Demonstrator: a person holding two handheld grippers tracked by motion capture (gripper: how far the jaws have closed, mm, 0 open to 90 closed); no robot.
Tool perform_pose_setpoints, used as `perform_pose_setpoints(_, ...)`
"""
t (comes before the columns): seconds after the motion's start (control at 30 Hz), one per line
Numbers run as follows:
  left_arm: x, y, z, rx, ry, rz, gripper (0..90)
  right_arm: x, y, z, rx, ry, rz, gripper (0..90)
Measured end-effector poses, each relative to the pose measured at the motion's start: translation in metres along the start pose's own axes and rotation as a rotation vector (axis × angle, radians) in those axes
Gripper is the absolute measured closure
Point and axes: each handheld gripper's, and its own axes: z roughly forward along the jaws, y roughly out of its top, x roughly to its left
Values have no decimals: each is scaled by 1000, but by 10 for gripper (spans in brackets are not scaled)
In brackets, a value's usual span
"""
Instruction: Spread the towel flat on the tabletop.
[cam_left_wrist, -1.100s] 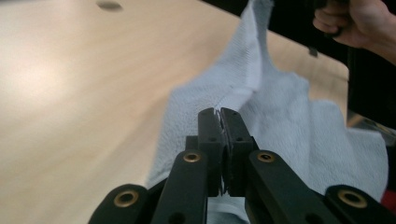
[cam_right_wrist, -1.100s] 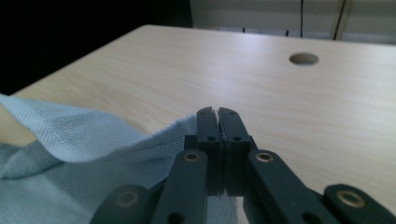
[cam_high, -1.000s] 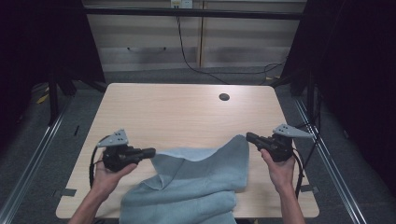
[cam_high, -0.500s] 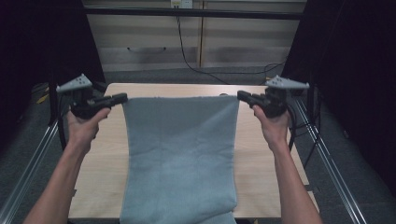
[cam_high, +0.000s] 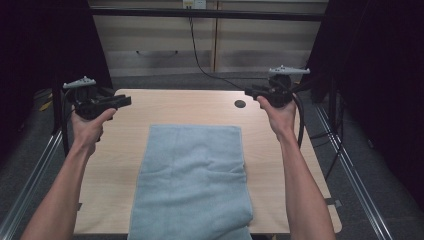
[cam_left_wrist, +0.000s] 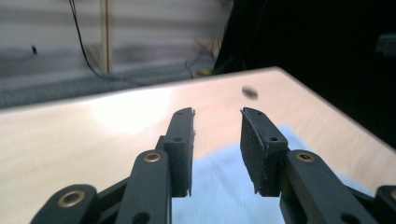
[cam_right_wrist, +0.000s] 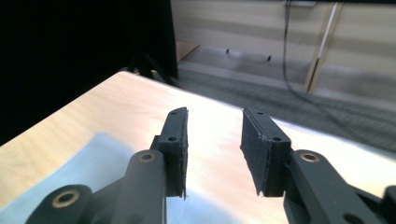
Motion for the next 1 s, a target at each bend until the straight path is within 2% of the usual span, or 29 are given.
perform_pose_setpoints(0.03, 0, -6, -1, 25, -1, 7, 648, 1, -6, -1, 12, 4, -5, 622)
perform_pose_setpoints(0.07, -3, -17, -2, 41, -22, 23, 648, 2, -13, -3, 14, 18, -3, 626)
perform_pose_setpoints(0.1, -3, -17, -2, 41, -22, 23, 647, 2, -13, -3, 14, 18, -3, 626)
perform_pose_setpoints(0.13, -6, -30, -5, 40, -44, 13, 647, 10, -28, -8, 12, 58, -4, 632)
perform_pose_setpoints(0.2, -9, -45, -5, 76, -46, 14, 639, 17, -43, -10, 16, 91, -6, 632)
perform_pose_setpoints(0.27, -14, -60, -6, 91, -79, 12, 638, 25, -61, -13, 35, 117, -15, 632)
perform_pose_setpoints(0.3, -14, -60, -6, 91, -79, 12, 638, 25, -61, -13, 35, 117, -15, 632)
perform_pose_setpoints(0.33, -19, -68, -6, 106, -86, 18, 638, 29, -70, -14, 52, 137, -13, 633)
perform_pose_setpoints(0.37, -30, -84, -7, 139, -119, 47, 638, 37, -90, -16, 65, 178, -7, 648)
perform_pose_setpoints(0.4, -36, -92, -8, 154, -126, 65, 638, 42, -100, -16, 95, 195, -17, 652)
perform_pose_setpoints(0.43, -36, -92, -8, 154, -126, 65, 639, 42, -100, -16, 95, 195, -17, 652)
perform_pose_setpoints(0.47, -49, -109, -8, 194, -154, 77, 639, 52, -121, -18, 137, 209, -32, 668)
perform_pose_setpoints(0.53, -61, -127, -7, 247, -171, 114, 651, 62, -143, -20, 179, 227, -38, 685)
perform_pose_setpoints(0.57, -61, -127, -7, 247, -171, 114, 654, 65, -154, -20, 204, 238, -42, 699)
perform_pose_setpoints(0.6, -66, -135, -6, 274, -174, 129, 654, 65, -154, -20, 204, 238, -42, 699)
perform_pose_setpoints(0.63, -71, -153, -2, 329, -186, 137, 675, 71, -174, -19, 254, 230, -45, 706)
perform_pose_setpoints(0.67, -71, -162, 1, 353, -168, 143, 677, 73, -183, -17, 279, 234, -51, 713)
perform_pose_setpoints(0.7, -71, -162, 1, 353, -168, 143, 676, 73, -183, -17, 279, 234, -51, 713)
perform_pose_setpoints(0.73, -66, -175, 8, 376, -152, 101, 676, 73, -198, -10, 324, 212, -47, 713)
perform_pose_setpoints(0.77, -66, -175, 8, 376, -152, 101, 675, 73, -198, -10, 324, 212, -47, 713)
perform_pose_setpoints(0.8, -63, -182, 15, 397, -118, 104, 674, 70, -206, -1, 346, 182, -49, 711)
perform_pose_setpoints(0.83, -63, -182, 15, 397, -118, 104, 672, 67, -209, 3, 356, 156, -55, 711)
perform_pose_setpoints(0.87, -58, -183, 22, 390, -100, 114, 677, 63, -210, 7, 342, 165, -41, 720)
perform_pose_setpoints(0.93, -55, -182, 24, 381, -94, 103, 715, 59, -209, 11, 333, 158, -32, 722)
perform_pose_setpoints(0.97, -50, -181, 29, 359, -71, 83, 715, 55, -206, 15, 334, 142, -34, 725)
perform_pose_setpoints(1.0, -48, -181, 33, 342, -73, 79, 719, 47, -201, 24, 334, 132, -30, 728)
